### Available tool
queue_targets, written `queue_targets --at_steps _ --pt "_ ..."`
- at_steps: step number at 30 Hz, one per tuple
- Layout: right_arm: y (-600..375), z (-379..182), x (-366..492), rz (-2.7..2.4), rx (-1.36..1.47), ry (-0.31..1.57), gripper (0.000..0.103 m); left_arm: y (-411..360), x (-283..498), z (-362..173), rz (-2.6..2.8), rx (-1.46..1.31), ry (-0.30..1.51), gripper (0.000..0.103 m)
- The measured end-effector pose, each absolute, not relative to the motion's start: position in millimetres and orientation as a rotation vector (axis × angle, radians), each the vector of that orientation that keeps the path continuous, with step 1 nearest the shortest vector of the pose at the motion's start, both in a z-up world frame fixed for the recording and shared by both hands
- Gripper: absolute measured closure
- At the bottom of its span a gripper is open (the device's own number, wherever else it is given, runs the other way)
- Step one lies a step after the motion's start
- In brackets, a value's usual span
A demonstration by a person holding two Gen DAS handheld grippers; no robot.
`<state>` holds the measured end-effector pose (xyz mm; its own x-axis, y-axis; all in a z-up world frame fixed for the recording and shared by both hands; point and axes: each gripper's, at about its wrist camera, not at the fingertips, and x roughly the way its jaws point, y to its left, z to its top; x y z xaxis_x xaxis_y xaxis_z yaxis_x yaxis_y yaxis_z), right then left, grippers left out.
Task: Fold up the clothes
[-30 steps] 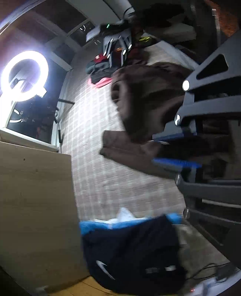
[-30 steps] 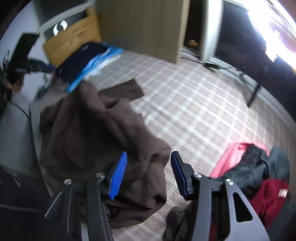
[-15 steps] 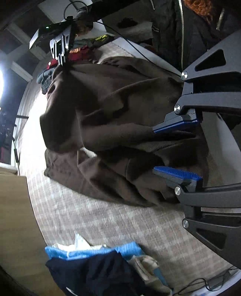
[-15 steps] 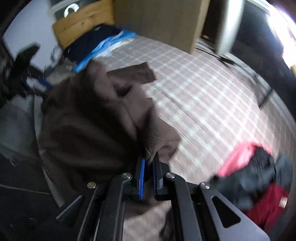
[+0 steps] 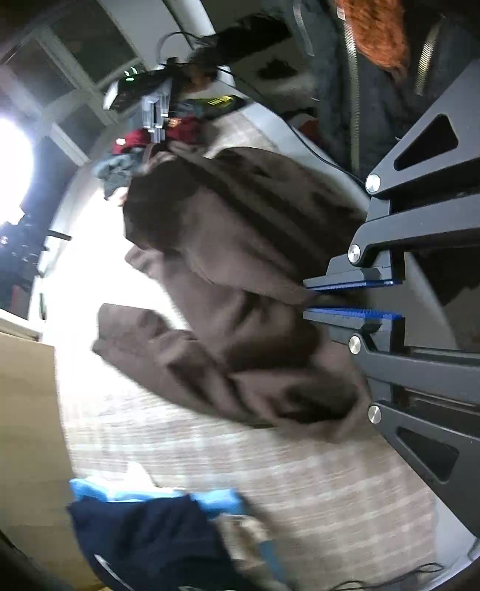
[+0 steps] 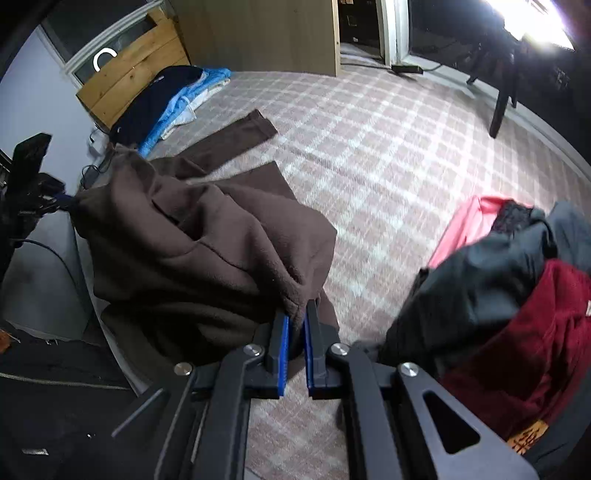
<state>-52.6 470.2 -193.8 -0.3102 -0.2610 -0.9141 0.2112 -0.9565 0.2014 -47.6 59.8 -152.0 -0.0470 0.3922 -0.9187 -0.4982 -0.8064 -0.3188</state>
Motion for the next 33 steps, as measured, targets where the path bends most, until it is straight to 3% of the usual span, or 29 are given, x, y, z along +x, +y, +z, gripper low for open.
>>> queue_targets --at_steps 4,6,8,12,13,15,16,23,25,26,33 --pt "470 -205 -51 -2.303 1.678 -0.064 0.096 61 -56 -154 1.937 -1.650 0.089 0.083" --pt "470 -207 -52 -2.299 1.680 -0.060 0.096 69 -64 -152 1.939 -1.612 0.102 0.073" --pt "468 -206 -54 -2.297 1.676 -0.046 0.096 80 -72 -153 1.923 -1.580 0.133 0.054" --pt "465 -205 -55 -2.294 1.663 -0.023 0.096 105 -86 -167 1.834 -1.577 0.192 0.054" --pt "465 -205 -55 -2.295 1.658 -0.019 0.096 109 -88 -173 1.802 -1.587 0.183 0.055" --pt "464 -204 -55 -2.300 1.645 -0.010 0.096 118 -92 -185 1.750 -1.622 0.180 0.071" --pt "464 -203 -55 -2.303 1.635 -0.005 0.095 121 -93 -189 1.740 -1.642 0.181 0.100" --pt "457 -187 -43 -2.345 1.500 0.138 0.085 95 -95 -141 1.913 -1.570 0.130 0.099" --pt "453 -183 -42 -2.350 1.453 0.173 0.069 87 -98 -132 1.962 -1.568 0.124 0.099" --pt "451 -182 -44 -2.343 1.436 0.187 0.066 86 -99 -131 1.975 -1.572 0.125 0.099" --pt "432 -192 -57 -2.256 1.358 0.341 0.064 86 -101 -136 2.011 -1.603 0.131 0.099"
